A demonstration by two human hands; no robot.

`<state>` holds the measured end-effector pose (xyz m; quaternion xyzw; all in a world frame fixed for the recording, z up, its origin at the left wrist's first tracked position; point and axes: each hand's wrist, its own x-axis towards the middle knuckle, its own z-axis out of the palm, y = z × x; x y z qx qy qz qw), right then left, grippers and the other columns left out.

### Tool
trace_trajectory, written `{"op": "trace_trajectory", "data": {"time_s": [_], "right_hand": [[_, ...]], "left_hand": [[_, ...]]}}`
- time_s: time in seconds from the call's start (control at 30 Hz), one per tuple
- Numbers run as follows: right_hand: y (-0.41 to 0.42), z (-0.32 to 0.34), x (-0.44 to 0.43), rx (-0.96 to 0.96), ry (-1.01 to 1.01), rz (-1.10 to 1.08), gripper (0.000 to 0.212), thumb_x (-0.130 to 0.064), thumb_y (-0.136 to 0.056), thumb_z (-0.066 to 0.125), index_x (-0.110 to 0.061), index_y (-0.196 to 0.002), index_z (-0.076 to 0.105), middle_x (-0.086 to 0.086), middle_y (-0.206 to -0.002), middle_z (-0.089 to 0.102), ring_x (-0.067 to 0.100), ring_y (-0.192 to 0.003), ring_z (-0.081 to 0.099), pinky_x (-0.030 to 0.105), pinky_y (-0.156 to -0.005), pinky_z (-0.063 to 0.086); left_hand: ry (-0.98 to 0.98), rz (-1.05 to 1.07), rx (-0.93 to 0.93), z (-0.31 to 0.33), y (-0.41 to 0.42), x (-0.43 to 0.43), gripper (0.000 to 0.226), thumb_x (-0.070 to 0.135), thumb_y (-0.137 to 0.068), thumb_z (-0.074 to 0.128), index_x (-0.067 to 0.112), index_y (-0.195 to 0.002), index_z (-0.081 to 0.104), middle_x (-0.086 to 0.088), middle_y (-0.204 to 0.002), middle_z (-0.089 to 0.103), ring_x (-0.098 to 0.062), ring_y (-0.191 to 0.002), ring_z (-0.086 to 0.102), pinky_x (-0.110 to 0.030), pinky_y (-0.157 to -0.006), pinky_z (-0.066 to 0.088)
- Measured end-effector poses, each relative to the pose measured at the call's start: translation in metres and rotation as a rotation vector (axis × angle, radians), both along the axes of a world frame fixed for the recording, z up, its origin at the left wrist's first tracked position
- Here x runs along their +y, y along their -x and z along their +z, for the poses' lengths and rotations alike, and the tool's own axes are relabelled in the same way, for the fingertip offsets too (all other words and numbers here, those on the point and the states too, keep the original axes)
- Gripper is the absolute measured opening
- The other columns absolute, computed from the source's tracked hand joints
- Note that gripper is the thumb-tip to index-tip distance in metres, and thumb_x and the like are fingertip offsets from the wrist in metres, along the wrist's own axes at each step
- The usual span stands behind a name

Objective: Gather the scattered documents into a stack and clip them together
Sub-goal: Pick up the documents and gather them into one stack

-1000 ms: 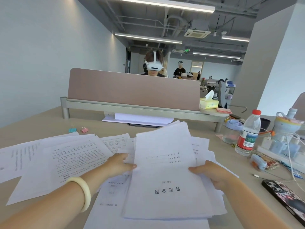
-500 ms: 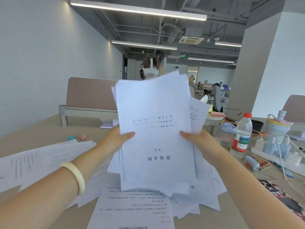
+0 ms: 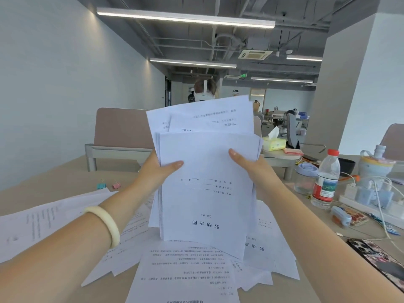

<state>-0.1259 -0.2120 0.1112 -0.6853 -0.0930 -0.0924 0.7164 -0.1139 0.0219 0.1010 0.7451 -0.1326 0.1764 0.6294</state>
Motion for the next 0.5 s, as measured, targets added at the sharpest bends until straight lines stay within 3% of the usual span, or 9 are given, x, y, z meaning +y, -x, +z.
{"op": "trace_trajectory", "data": {"time_s": [0.13, 0.27, 0.4, 0.5], "right_hand": [[0.005, -0.023, -0.003, -0.038, 0.069, -0.047, 0.043, -0.035, -0.076, 0.077, -0.030, -0.115, 0.061, -0.009, -0.111, 0.072, 0.012, -0.102, 0.069, 0.036, -0.090, 0.055], [0.001, -0.024, 0.001, -0.079, 0.118, -0.066, 0.053, -0.031, -0.076, 0.078, -0.027, -0.124, 0.055, -0.009, -0.114, 0.070, 0.011, -0.103, 0.068, 0.033, -0.087, 0.055], [-0.004, -0.027, 0.004, -0.029, -0.017, -0.096, 0.057, -0.026, -0.077, 0.077, -0.023, -0.125, 0.048, -0.005, -0.117, 0.067, 0.015, -0.104, 0.066, 0.036, -0.085, 0.054], [-0.005, -0.044, 0.010, 0.010, -0.105, -0.254, 0.039, -0.023, -0.082, 0.070, -0.021, -0.115, 0.049, 0.000, -0.118, 0.063, 0.017, -0.101, 0.063, 0.037, -0.085, 0.052]], "left_hand": [[0.098, 0.040, 0.019, 0.009, -0.006, -0.001, 0.047, 0.030, -0.080, 0.071, 0.029, -0.115, 0.039, 0.021, -0.096, 0.058, -0.001, -0.086, 0.058, -0.017, -0.068, 0.045], [0.098, 0.029, 0.044, 0.010, -0.009, -0.003, 0.052, 0.030, -0.079, 0.072, 0.026, -0.117, 0.037, 0.019, -0.099, 0.058, 0.002, -0.087, 0.058, -0.016, -0.067, 0.044], [0.075, -0.038, 0.146, -0.017, -0.009, 0.004, 0.068, 0.029, -0.073, 0.078, 0.019, -0.130, 0.042, 0.007, -0.123, 0.061, -0.008, -0.104, 0.061, -0.021, -0.082, 0.048], [0.028, -0.068, 0.250, -0.053, 0.000, 0.000, 0.036, 0.023, -0.086, 0.065, 0.023, -0.120, 0.054, 0.004, -0.119, 0.063, 0.000, -0.088, 0.060, -0.010, -0.067, 0.047]]}}
